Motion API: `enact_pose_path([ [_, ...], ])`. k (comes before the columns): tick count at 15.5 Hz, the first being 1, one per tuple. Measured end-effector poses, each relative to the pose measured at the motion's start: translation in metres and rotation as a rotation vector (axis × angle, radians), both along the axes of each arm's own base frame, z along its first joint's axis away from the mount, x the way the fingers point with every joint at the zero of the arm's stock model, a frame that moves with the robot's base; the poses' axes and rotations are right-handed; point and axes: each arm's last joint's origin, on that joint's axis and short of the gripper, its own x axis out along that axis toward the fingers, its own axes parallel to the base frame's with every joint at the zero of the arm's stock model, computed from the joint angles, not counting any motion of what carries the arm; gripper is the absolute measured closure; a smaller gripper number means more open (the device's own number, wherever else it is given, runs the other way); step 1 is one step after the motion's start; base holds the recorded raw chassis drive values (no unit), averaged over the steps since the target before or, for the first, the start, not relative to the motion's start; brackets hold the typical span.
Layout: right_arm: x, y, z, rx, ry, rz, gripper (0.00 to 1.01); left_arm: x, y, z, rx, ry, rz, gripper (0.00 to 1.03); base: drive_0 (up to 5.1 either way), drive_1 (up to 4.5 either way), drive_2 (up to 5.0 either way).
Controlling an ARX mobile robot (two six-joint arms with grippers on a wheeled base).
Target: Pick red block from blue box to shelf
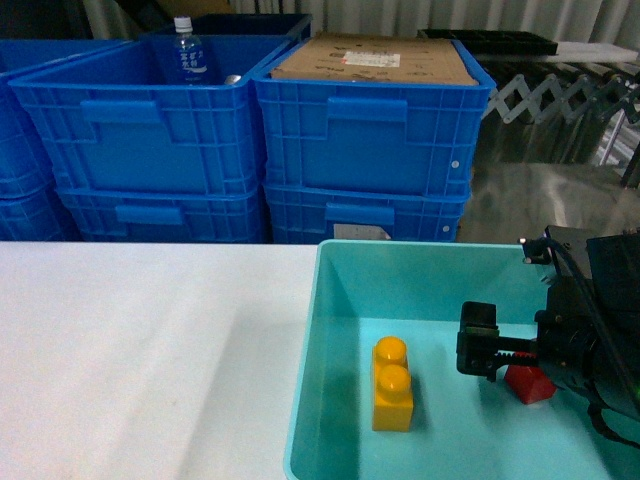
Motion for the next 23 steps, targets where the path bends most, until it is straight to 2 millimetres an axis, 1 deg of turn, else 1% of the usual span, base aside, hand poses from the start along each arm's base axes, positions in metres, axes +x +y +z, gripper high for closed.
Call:
enact_pose_path([
  [3, -0.002, 0.008, -0.001, -0.005, 0.001, 0.013, 0.03, 0.000, 0.000, 0.000, 0.000, 0.000, 0.000, 0.05, 0.0, 0.00, 0.0],
  [5, -0.005, 0.013, -0.010, -0.024, 0.010, 0.011, 0.03, 0.000, 0.000, 0.000, 0.000, 0.000, 0.000, 0.05, 0.0, 0.00, 0.0],
  [7, -0.005, 0.012, -0.014, -0.029, 0.008, 0.003, 0.03, 0.000, 0.000, 0.000, 0.000, 0.000, 0.000, 0.05, 0.0, 0.00, 0.0],
  [8, -0.005, 0.012, -0.015, -0.033, 0.004, -0.003, 0.07, 0.000, 0.000, 0.000, 0.000, 0.000, 0.000, 0.05, 0.0, 0.00, 0.0],
  [9, -0.006, 0.012, -0.017, -0.044, 0.004, -0.011, 0.19, 0.000, 0.000, 0.000, 0.000, 0.000, 0.000, 0.05, 0.0, 0.00, 0.0],
  [10, -0.006, 0.011, -0.019, -0.057, 0.003, -0.019, 0.36, 0.000, 0.000, 0.000, 0.000, 0.000, 0.000, 0.05, 0.0, 0.00, 0.0],
  [12, -0.007, 0.007, -0.021, -0.071, 0.003, -0.034, 0.63, 0.000, 0.000, 0.000, 0.000, 0.000, 0.000, 0.05, 0.0, 0.00, 0.0],
  [14, -0.008, 0.007, -0.021, -0.062, -0.002, -0.016, 0.74, 0.000, 0.000, 0.000, 0.000, 0.000, 0.000, 0.05, 0.0, 0.00, 0.0],
  [16, -0.013, 0.008, -0.016, -0.052, 0.002, 0.008, 0.74, 0.000, 0.000, 0.000, 0.000, 0.000, 0.000, 0.05, 0.0, 0.00, 0.0],
  [18, -0.019, 0.007, 0.000, -0.035, 0.007, 0.053, 0.74, 0.000, 0.000, 0.000, 0.000, 0.000, 0.000, 0.05, 0.0, 0.00, 0.0],
  [19, -0.016, 0.008, 0.017, -0.034, -0.037, 0.068, 0.74, 0.000, 0.000, 0.000, 0.000, 0.000, 0.000, 0.05, 0.0, 0.00, 0.0],
  [21, -0.010, 0.006, 0.040, -0.036, -0.105, 0.092, 0.74, 0.000, 0.000, 0.000, 0.000, 0.000, 0.000, 0.05, 0.0, 0.00, 0.0],
  [23, -0.010, 0.002, 0.044, -0.049, -0.096, 0.097, 0.74, 0.000, 0.000, 0.000, 0.000, 0.000, 0.000, 0.05, 0.0, 0.00, 0.0],
])
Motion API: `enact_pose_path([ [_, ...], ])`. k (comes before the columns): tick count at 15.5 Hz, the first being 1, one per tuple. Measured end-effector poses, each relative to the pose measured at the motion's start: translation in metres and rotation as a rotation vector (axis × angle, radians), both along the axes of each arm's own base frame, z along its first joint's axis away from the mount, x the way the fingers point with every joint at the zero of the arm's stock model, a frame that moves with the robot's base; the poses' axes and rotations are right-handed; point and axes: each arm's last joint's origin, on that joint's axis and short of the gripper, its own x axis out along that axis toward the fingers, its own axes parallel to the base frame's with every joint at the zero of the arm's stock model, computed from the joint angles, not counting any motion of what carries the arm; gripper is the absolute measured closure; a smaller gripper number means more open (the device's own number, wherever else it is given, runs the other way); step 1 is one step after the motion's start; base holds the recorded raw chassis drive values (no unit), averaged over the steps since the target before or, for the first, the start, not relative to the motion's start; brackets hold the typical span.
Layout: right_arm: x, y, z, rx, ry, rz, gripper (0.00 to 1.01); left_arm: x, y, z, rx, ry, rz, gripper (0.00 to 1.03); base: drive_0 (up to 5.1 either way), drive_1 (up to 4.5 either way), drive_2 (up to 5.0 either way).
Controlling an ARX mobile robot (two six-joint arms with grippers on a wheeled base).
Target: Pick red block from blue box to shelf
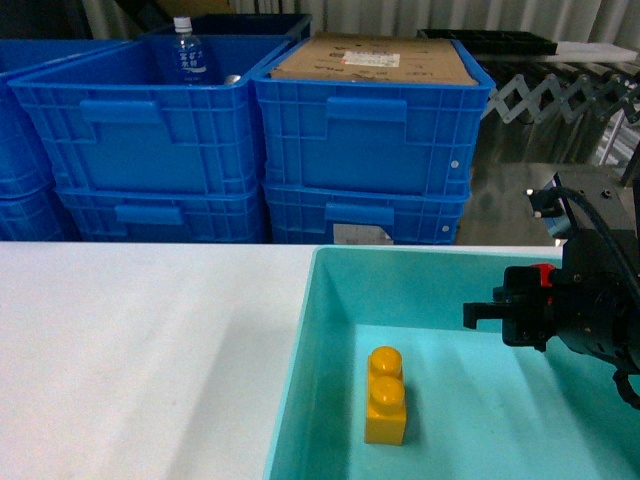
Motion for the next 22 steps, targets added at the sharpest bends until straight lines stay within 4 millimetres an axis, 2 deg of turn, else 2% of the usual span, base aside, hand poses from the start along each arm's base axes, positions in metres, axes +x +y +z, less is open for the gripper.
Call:
enact_pose_path([
  [2, -0.007, -0.009, 0.008, -0.013, 0.018, 0.007, 0.74, 0.000, 0.000, 0.000, 0.000, 0.000, 0.000, 0.05, 0.0, 0.00, 0.0],
  [3, -0.011, -0.014, 0.021, -0.019, -0.018, 0.011, 0.74, 0.000, 0.000, 0.000, 0.000, 0.000, 0.000, 0.05, 0.0, 0.00, 0.0],
  [4, -0.015, -0.028, 0.044, -0.040, -0.103, 0.015, 0.74, 0.000, 0.000, 0.000, 0.000, 0.000, 0.000, 0.05, 0.0, 0.00, 0.0],
  [7, -0.044, -0.082, 0.083, -0.068, -0.223, -0.067, 0.74, 0.000, 0.000, 0.000, 0.000, 0.000, 0.000, 0.05, 0.0, 0.00, 0.0],
  [8, -0.056, -0.093, 0.105, -0.089, -0.358, -0.119, 0.74, 0.000, 0.000, 0.000, 0.000, 0.000, 0.000, 0.05, 0.0, 0.00, 0.0],
  [9, -0.065, -0.094, 0.118, -0.104, -0.455, -0.157, 0.75, 0.000, 0.000, 0.000, 0.000, 0.000, 0.000, 0.05, 0.0, 0.00, 0.0],
  [14, -0.107, -0.074, 0.115, -0.108, -0.592, -0.244, 0.75, 0.000, 0.000, 0.000, 0.000, 0.000, 0.000, 0.05, 0.0, 0.00, 0.0],
  [17, -0.116, -0.083, 0.117, -0.108, -0.643, -0.291, 0.75, 0.000, 0.000, 0.000, 0.000, 0.000, 0.000, 0.05, 0.0, 0.00, 0.0],
  [22, -0.123, -0.085, 0.119, -0.127, -0.655, -0.230, 0.75, 0.000, 0.000, 0.000, 0.000, 0.000, 0.000, 0.05, 0.0, 0.00, 0.0],
])
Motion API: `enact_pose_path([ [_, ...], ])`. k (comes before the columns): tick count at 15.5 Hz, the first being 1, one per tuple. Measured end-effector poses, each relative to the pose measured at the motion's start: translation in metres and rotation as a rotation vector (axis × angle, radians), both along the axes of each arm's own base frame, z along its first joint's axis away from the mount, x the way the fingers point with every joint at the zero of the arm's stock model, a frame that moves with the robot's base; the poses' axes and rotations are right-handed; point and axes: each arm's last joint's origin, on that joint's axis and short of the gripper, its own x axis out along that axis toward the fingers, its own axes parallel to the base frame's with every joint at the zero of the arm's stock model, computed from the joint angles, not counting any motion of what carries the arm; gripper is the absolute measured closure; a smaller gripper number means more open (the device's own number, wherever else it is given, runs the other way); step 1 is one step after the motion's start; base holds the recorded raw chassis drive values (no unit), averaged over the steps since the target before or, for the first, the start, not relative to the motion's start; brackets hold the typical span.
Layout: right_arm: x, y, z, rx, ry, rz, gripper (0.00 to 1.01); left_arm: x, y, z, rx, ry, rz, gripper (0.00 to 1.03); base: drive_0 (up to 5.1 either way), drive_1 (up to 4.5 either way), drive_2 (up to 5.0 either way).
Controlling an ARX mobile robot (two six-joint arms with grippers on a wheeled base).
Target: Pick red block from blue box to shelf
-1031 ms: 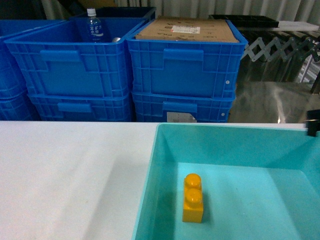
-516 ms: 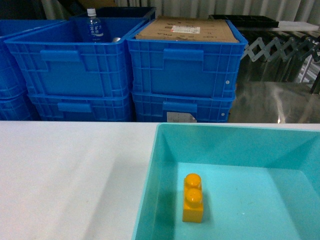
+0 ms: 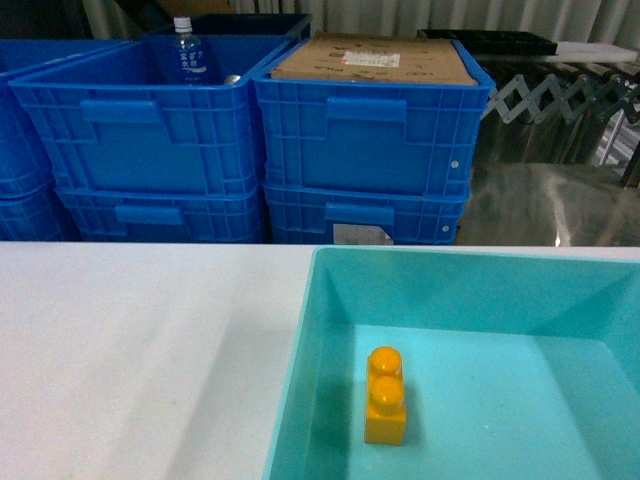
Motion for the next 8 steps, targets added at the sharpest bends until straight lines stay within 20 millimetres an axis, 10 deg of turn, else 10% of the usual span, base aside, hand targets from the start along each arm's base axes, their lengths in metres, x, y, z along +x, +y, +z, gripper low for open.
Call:
enact_pose_path([
  [8, -0.054, -0.011, -0.008, -0.004, 0.046, -0.005, 0.75, 0.000, 0.000, 0.000, 0.000, 0.000, 0.000, 0.05, 0.0, 0.00, 0.0],
])
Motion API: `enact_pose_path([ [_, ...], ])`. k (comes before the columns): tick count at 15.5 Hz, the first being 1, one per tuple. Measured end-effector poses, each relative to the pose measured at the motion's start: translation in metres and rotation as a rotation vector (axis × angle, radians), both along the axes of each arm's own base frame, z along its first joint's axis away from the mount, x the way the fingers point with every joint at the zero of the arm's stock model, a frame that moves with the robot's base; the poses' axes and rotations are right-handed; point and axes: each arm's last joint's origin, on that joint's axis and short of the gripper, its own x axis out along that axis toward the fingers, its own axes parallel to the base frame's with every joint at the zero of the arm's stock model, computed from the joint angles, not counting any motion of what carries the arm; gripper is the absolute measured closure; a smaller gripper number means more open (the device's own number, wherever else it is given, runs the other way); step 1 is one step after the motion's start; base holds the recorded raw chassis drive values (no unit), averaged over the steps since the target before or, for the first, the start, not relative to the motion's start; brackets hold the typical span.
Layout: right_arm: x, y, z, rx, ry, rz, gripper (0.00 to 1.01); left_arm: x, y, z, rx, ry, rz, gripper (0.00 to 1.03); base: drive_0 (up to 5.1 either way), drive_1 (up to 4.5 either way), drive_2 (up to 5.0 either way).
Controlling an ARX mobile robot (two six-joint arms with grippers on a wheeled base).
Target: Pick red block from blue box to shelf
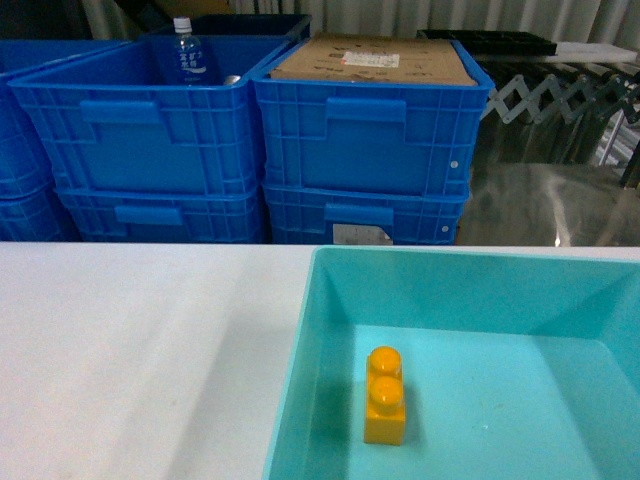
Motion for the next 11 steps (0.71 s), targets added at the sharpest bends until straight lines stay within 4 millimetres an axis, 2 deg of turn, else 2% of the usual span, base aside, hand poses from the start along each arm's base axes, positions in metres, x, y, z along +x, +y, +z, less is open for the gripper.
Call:
enact_pose_path([
  [4, -0.0106, 0.0027, -0.0030, 0.018, -0.018, -0.003, 0.75, 0.0000, 0.0000, 0.0000, 0.000, 0.000, 0.000, 0.05, 0.0, 0.00, 0.0],
  [11, -0.0112, 0.0028, -0.0014, 0.011, -0.032, 0.008, 0.75, 0.0000, 0.0000, 0.0000, 0.000, 0.000, 0.000, 0.05, 0.0, 0.00, 0.0],
])
